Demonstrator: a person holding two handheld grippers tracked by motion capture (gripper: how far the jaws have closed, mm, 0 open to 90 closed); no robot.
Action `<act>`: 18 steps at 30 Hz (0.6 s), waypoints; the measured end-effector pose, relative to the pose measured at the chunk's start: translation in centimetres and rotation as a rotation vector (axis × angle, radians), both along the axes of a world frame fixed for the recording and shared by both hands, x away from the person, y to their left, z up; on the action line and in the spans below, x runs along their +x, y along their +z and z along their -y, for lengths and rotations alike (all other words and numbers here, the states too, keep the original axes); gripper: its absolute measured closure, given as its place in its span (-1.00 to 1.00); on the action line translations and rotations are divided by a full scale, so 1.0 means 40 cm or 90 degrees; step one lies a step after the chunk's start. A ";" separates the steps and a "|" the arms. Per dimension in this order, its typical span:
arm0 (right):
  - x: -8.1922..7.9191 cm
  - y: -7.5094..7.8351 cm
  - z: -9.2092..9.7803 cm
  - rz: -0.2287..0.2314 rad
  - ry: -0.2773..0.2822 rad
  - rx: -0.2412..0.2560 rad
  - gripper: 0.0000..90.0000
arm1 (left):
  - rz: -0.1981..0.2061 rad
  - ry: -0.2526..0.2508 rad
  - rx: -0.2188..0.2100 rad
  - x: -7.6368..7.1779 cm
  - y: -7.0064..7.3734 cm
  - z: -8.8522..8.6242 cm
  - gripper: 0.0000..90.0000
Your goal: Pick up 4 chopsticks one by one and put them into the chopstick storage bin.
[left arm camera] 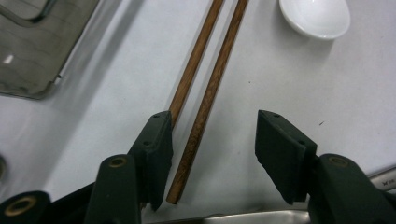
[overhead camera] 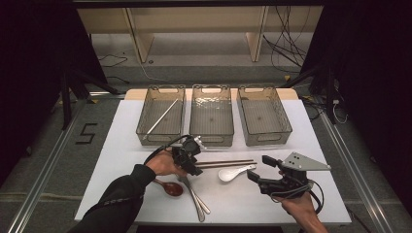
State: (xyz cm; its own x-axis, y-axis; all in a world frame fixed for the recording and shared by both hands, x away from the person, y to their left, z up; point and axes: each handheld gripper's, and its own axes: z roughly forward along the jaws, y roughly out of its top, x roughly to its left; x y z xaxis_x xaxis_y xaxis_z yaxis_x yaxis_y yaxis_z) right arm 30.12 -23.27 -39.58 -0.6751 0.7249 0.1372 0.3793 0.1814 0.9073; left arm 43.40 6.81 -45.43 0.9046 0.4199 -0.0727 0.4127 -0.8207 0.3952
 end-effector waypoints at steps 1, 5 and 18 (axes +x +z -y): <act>0.000 0.000 0.001 -0.001 -0.001 0.001 -0.41 | 0.002 -0.001 0.003 0.001 -0.002 0.000 0.07; 0.001 0.000 0.000 -0.002 0.000 0.002 -0.42 | 0.004 0.003 0.012 0.004 -0.013 -0.002 0.12; 0.000 0.000 0.000 -0.003 0.001 0.004 -0.42 | 0.006 -0.004 0.036 0.005 -0.022 0.006 0.34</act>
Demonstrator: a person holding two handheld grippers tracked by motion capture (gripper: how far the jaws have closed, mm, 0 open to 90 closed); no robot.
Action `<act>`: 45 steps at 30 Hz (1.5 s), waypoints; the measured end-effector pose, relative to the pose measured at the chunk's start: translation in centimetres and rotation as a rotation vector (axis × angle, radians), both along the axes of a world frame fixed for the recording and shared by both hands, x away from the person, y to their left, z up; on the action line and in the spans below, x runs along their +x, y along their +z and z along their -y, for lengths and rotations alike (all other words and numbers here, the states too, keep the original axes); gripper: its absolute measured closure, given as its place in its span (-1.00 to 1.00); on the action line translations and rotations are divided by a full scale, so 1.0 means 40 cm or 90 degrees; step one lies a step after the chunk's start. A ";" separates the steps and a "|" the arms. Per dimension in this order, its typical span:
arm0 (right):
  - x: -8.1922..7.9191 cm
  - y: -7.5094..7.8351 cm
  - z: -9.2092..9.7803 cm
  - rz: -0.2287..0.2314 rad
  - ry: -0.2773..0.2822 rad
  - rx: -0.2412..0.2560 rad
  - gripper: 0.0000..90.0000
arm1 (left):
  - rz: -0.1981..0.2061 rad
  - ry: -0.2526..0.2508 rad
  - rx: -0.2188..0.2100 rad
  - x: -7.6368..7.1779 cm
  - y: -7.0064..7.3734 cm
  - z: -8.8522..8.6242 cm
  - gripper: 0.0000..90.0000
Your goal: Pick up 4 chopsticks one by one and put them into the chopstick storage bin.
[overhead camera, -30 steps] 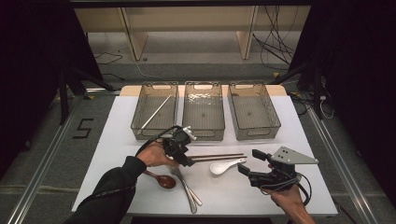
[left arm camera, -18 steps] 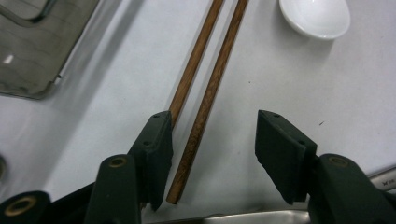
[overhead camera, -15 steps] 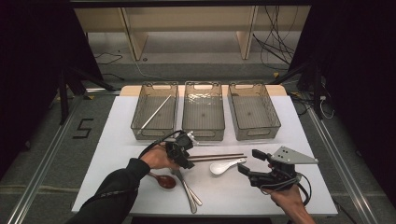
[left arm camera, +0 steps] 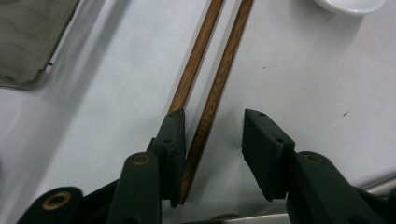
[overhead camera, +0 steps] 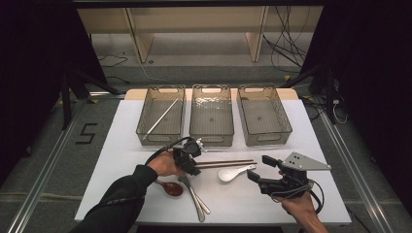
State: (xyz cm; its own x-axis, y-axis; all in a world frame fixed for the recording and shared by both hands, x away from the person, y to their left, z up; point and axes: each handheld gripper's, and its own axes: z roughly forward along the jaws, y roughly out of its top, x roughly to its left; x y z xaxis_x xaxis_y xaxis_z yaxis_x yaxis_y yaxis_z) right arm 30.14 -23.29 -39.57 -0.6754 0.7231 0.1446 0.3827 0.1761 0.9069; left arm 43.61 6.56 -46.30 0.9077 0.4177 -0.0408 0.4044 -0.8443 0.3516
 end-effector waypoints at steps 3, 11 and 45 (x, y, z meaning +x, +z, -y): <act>0.000 0.000 -0.001 0.001 0.002 -0.001 -0.41 | -0.007 0.004 -0.001 0.003 0.000 -0.001 0.37; 0.000 0.000 -0.001 0.000 0.002 -0.001 -0.41 | -0.002 -0.005 0.004 0.003 0.001 0.000 0.49; 0.006 0.001 0.010 -0.017 -0.001 0.026 -0.41 | 0.043 -0.097 0.015 -0.018 0.003 0.011 0.87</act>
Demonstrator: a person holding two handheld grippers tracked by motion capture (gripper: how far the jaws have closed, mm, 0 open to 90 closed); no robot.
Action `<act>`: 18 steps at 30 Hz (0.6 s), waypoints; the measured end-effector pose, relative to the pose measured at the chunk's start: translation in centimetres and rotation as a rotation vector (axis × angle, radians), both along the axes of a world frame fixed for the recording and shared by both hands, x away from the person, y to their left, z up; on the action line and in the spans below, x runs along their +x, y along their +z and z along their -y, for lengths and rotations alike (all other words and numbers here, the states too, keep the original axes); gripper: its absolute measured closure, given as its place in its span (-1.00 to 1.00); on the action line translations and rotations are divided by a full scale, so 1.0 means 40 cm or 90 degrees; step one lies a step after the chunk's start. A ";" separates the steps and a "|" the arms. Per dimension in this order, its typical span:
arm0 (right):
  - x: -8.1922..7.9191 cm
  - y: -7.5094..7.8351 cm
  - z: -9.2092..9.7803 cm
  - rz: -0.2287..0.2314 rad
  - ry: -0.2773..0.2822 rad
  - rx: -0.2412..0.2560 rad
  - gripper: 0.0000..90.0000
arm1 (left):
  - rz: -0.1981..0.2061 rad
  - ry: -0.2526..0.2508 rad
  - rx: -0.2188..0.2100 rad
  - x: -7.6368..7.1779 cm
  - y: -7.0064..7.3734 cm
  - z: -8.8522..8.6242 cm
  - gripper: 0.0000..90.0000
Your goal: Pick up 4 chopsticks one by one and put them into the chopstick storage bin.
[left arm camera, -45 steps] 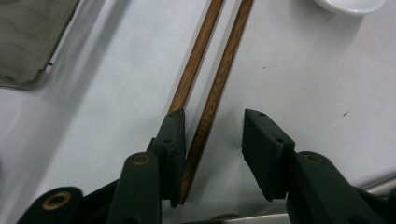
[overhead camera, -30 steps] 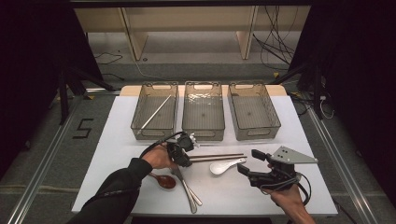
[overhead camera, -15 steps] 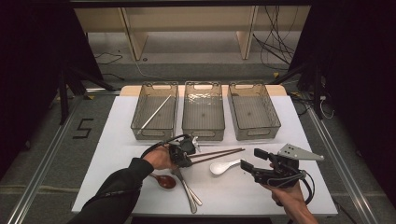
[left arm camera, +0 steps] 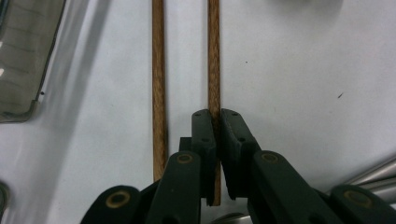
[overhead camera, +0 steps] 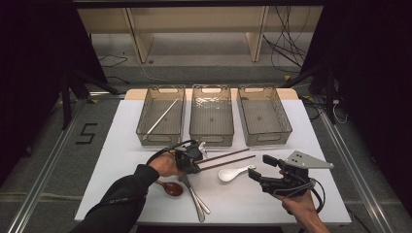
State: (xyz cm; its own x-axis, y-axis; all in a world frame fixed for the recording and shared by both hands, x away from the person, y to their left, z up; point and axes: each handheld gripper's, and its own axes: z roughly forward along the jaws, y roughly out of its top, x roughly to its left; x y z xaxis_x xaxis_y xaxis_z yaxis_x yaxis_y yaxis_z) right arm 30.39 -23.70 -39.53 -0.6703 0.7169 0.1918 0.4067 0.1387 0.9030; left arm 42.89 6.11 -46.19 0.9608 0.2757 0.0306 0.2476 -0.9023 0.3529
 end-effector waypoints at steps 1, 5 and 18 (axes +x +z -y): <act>0.000 0.000 0.000 0.000 0.000 0.000 -0.41 | 0.001 -0.001 -0.006 0.000 0.002 0.000 0.87; 0.000 0.000 0.002 0.001 -0.001 0.001 -0.42 | 0.002 -0.005 -0.003 -0.006 0.011 0.008 0.87; 0.000 0.000 0.002 0.000 -0.002 -0.001 -0.41 | -0.005 0.025 -0.076 -0.007 0.069 -0.012 0.87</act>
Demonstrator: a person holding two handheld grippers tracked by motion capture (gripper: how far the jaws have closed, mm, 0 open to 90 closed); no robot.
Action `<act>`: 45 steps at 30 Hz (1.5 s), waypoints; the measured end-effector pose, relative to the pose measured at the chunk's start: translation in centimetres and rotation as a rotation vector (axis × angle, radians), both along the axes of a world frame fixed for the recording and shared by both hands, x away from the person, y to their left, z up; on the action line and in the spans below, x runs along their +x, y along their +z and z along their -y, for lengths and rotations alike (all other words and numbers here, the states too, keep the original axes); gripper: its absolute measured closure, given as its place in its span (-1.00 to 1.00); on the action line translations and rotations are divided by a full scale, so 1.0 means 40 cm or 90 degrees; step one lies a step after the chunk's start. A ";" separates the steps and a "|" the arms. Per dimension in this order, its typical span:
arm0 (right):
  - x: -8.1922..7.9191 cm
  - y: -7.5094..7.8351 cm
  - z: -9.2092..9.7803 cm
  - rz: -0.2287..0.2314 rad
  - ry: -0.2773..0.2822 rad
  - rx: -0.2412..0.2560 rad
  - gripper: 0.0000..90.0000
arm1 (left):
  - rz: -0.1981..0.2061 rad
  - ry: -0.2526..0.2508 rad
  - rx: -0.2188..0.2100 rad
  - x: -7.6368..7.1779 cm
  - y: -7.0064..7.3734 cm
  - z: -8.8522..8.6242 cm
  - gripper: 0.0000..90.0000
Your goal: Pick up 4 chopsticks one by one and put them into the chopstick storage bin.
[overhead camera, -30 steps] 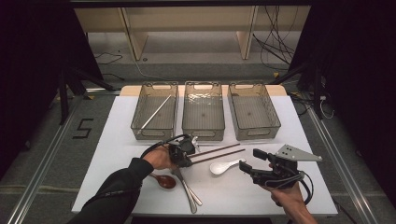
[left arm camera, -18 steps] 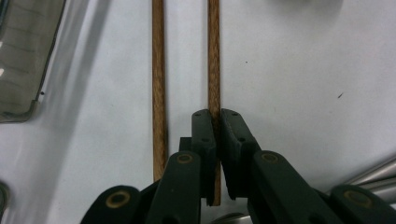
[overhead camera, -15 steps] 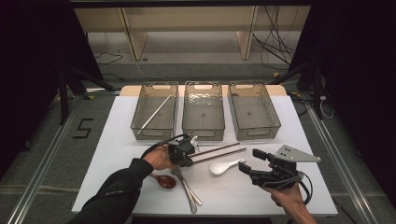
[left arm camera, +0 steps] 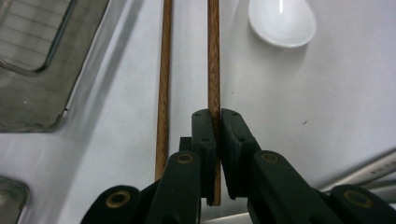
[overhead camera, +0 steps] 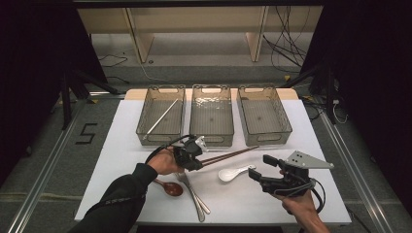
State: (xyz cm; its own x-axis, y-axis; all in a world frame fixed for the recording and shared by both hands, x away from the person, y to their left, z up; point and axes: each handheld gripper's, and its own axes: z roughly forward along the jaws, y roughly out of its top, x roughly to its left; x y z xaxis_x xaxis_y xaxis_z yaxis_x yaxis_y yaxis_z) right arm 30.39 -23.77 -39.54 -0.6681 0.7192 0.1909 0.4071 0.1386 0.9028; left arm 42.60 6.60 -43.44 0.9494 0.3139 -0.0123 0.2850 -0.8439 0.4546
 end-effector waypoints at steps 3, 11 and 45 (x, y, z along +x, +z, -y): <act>0.001 0.000 0.001 0.000 -0.001 0.000 -0.41 | 0.001 0.006 -0.014 -0.007 0.020 -0.005 0.87; 0.001 -0.001 0.001 0.000 -0.001 -0.001 -0.41 | 0.012 0.040 -0.068 -0.003 0.087 -0.043 0.87; 0.003 -0.004 -0.002 -0.001 -0.006 -0.013 -0.42 | 0.074 0.327 -0.182 0.134 0.192 -0.306 0.87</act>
